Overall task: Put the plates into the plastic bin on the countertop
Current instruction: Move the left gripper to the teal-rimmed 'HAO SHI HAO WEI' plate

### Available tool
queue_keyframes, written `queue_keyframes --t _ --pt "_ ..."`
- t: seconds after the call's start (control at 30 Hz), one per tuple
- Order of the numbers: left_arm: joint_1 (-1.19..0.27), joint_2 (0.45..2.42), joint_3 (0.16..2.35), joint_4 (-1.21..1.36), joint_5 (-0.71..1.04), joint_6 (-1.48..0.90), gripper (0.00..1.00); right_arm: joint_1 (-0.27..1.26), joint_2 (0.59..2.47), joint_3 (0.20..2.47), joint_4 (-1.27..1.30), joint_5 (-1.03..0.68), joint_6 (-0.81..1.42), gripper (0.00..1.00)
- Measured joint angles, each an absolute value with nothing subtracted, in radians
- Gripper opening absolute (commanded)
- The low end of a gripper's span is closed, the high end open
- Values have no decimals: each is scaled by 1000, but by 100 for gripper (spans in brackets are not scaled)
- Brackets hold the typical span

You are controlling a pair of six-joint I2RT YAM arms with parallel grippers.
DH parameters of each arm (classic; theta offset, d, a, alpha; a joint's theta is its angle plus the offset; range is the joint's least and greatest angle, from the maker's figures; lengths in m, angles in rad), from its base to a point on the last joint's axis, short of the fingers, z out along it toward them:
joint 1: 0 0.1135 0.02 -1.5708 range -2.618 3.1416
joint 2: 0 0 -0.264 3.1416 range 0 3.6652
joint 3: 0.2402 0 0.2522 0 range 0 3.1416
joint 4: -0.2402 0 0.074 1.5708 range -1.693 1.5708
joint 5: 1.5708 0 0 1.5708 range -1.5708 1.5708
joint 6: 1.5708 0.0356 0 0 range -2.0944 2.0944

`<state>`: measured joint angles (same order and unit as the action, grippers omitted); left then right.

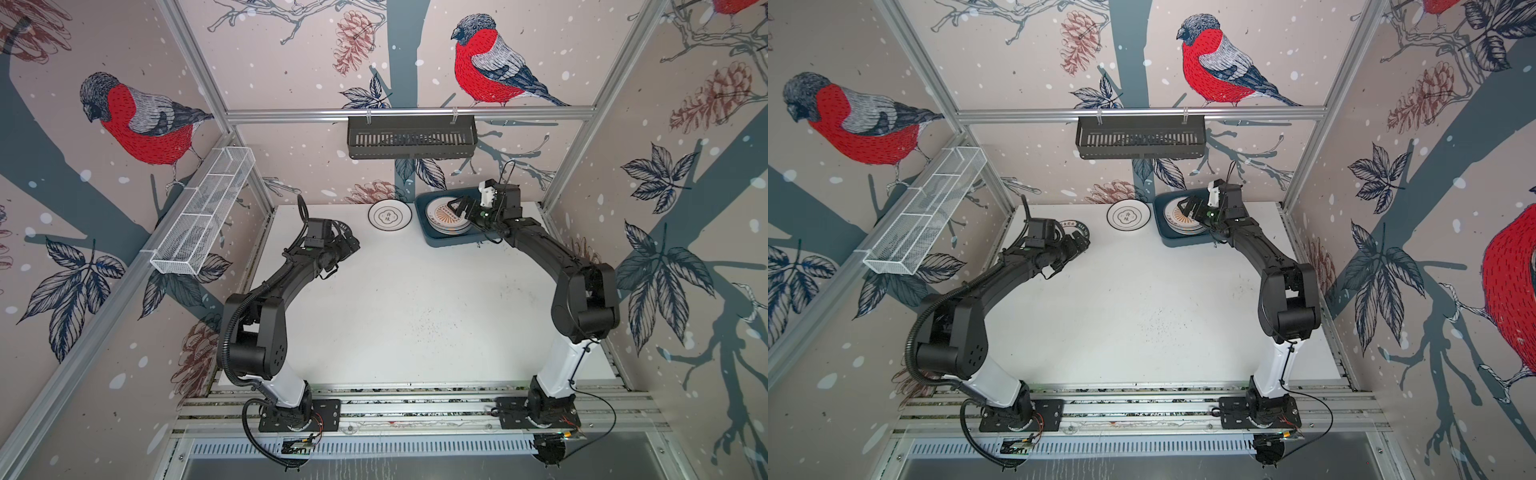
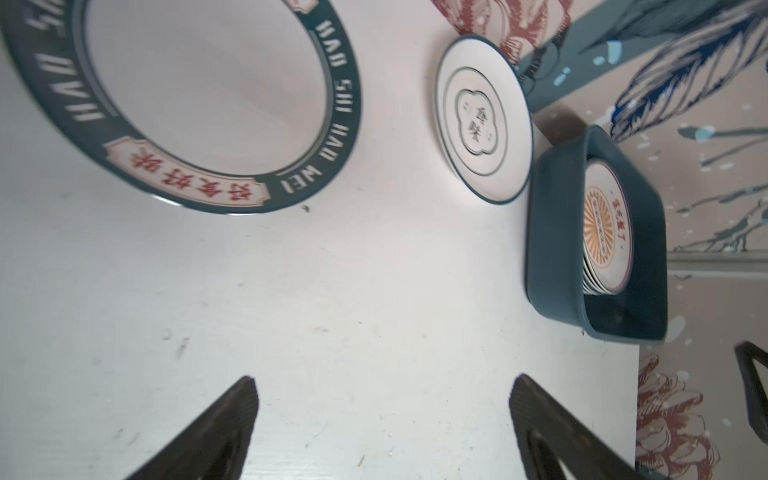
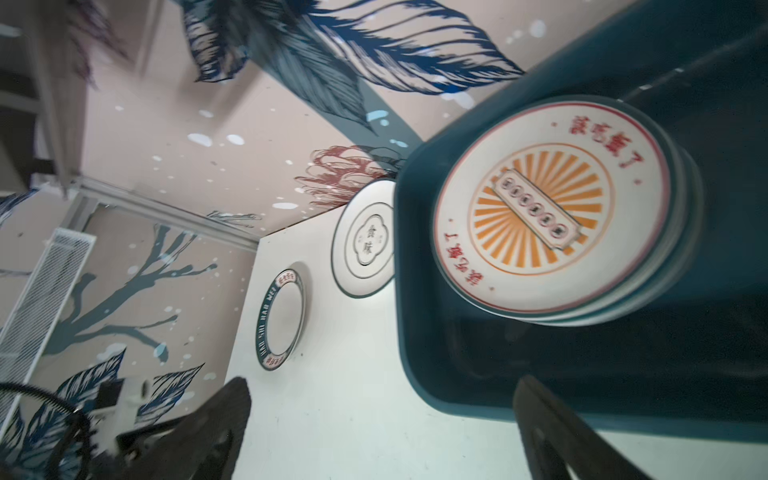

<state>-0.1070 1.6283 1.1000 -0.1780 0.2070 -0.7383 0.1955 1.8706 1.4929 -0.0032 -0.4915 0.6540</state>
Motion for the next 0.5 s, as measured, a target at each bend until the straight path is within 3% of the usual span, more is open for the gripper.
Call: queue_keyframes --t 0.5 --pt "170 1682 969 -91 313 -824 89 214 1875 1491 130 -624 681 100"
